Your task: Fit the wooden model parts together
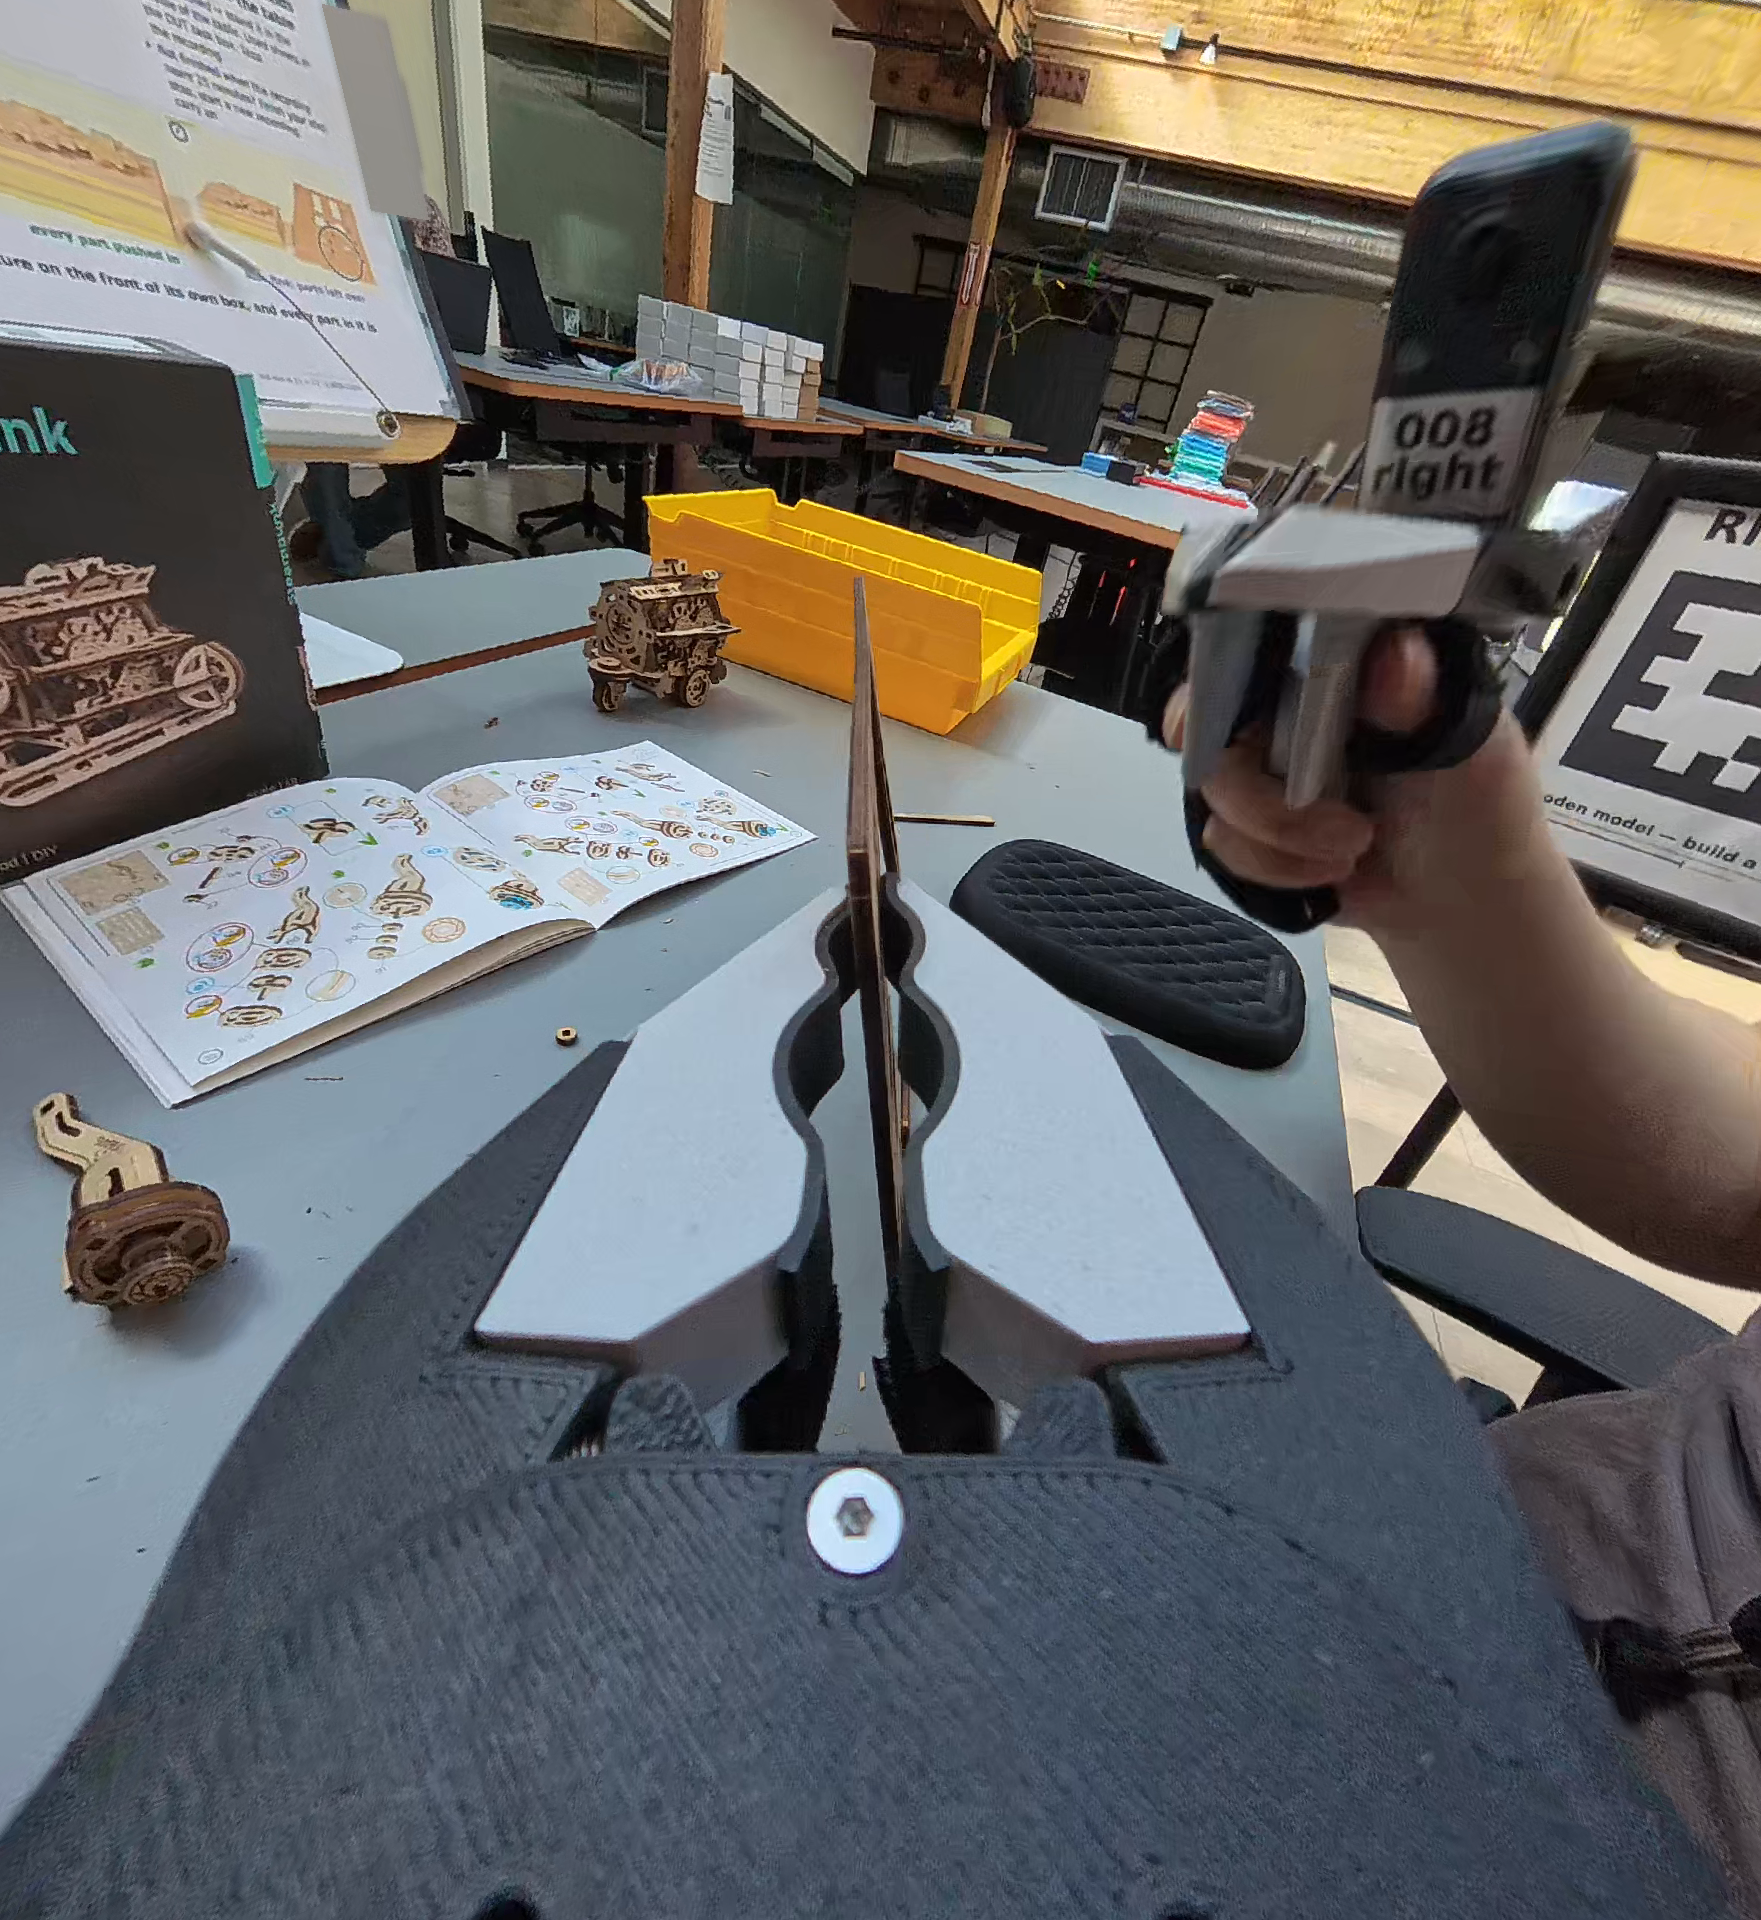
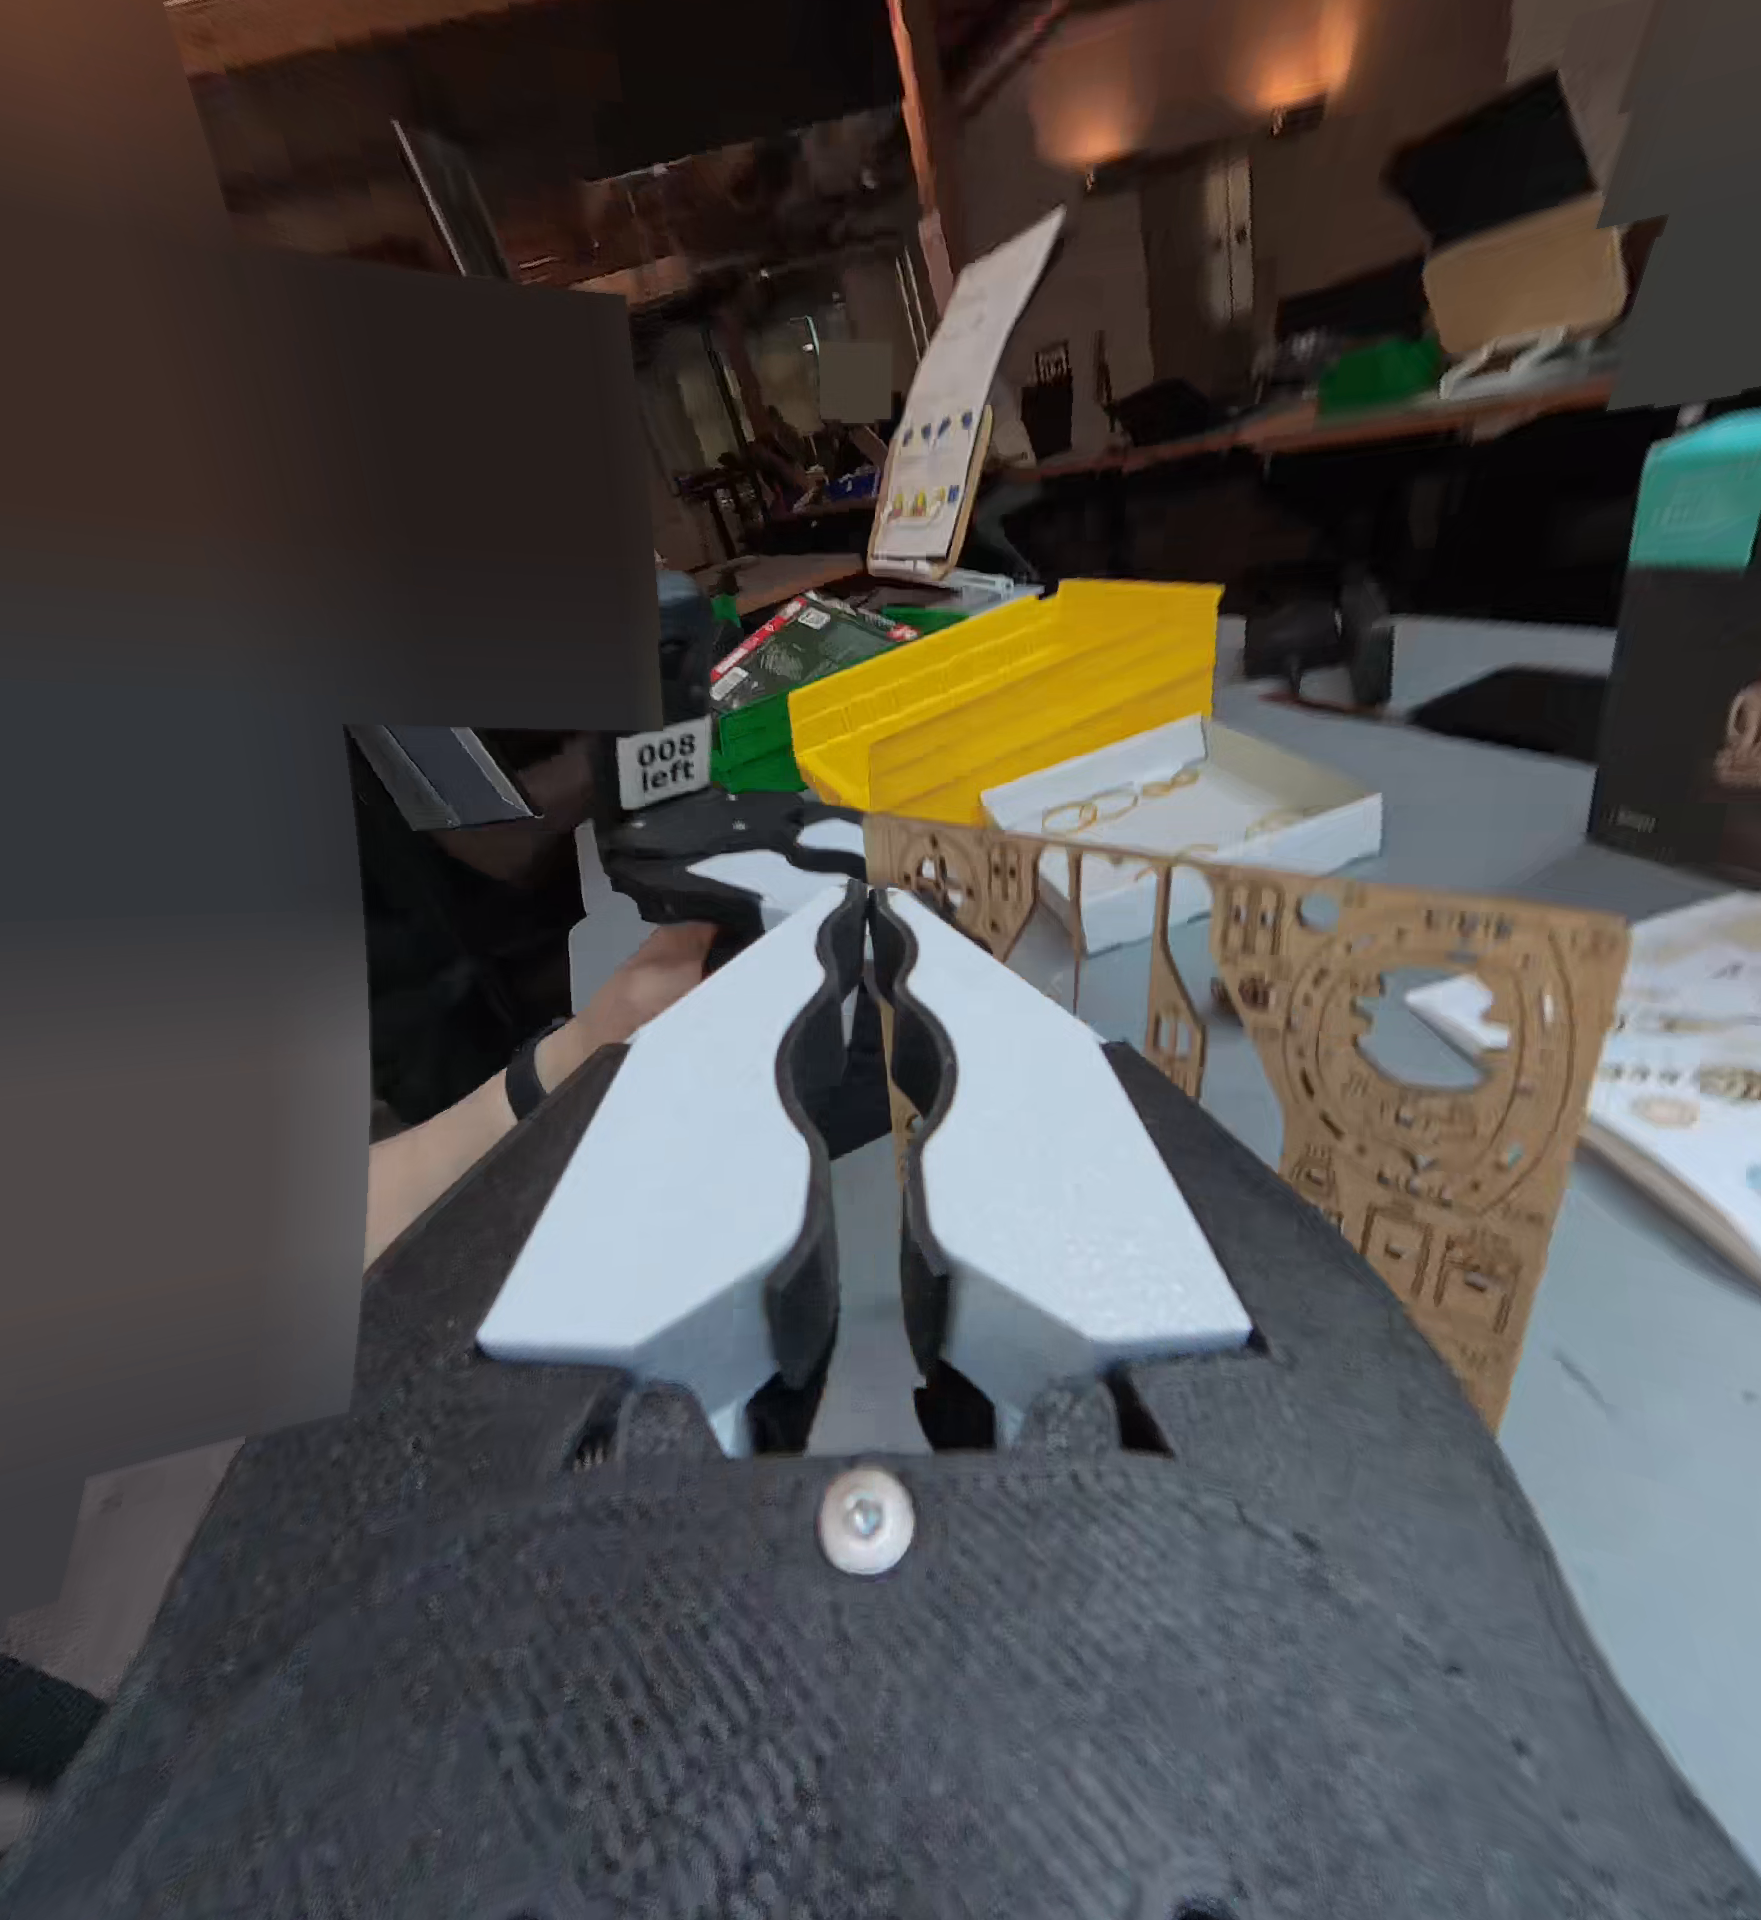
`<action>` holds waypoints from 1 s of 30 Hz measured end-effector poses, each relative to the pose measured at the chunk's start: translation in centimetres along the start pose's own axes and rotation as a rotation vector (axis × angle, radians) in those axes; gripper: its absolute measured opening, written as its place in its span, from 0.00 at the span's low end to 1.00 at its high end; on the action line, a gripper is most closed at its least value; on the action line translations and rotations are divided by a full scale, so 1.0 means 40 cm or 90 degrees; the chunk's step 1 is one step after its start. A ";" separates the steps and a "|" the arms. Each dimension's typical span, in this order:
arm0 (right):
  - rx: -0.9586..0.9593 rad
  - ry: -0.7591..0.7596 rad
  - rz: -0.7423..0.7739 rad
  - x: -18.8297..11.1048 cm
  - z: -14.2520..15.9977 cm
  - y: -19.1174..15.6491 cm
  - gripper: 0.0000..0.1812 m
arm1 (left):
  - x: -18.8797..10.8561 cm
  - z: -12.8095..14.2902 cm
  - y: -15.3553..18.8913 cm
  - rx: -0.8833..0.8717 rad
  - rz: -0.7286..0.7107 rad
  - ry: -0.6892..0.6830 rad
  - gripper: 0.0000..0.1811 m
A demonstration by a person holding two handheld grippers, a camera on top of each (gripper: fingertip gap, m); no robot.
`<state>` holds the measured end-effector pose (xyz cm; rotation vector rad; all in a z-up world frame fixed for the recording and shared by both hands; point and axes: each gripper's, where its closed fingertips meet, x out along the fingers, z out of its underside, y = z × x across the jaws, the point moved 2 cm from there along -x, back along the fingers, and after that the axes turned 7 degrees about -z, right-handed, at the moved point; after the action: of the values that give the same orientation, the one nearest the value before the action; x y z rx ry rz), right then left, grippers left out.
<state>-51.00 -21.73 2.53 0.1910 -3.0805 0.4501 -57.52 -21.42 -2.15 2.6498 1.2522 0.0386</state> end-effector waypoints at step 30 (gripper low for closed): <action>0.222 0.141 -0.078 0.085 0.095 0.076 0.03 | -0.017 -0.002 0.015 0.011 -0.035 -0.003 0.03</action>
<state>-54.77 -20.33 -1.83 0.3096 -2.7358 0.9300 -57.51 -22.31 -1.89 2.6271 1.3284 0.0126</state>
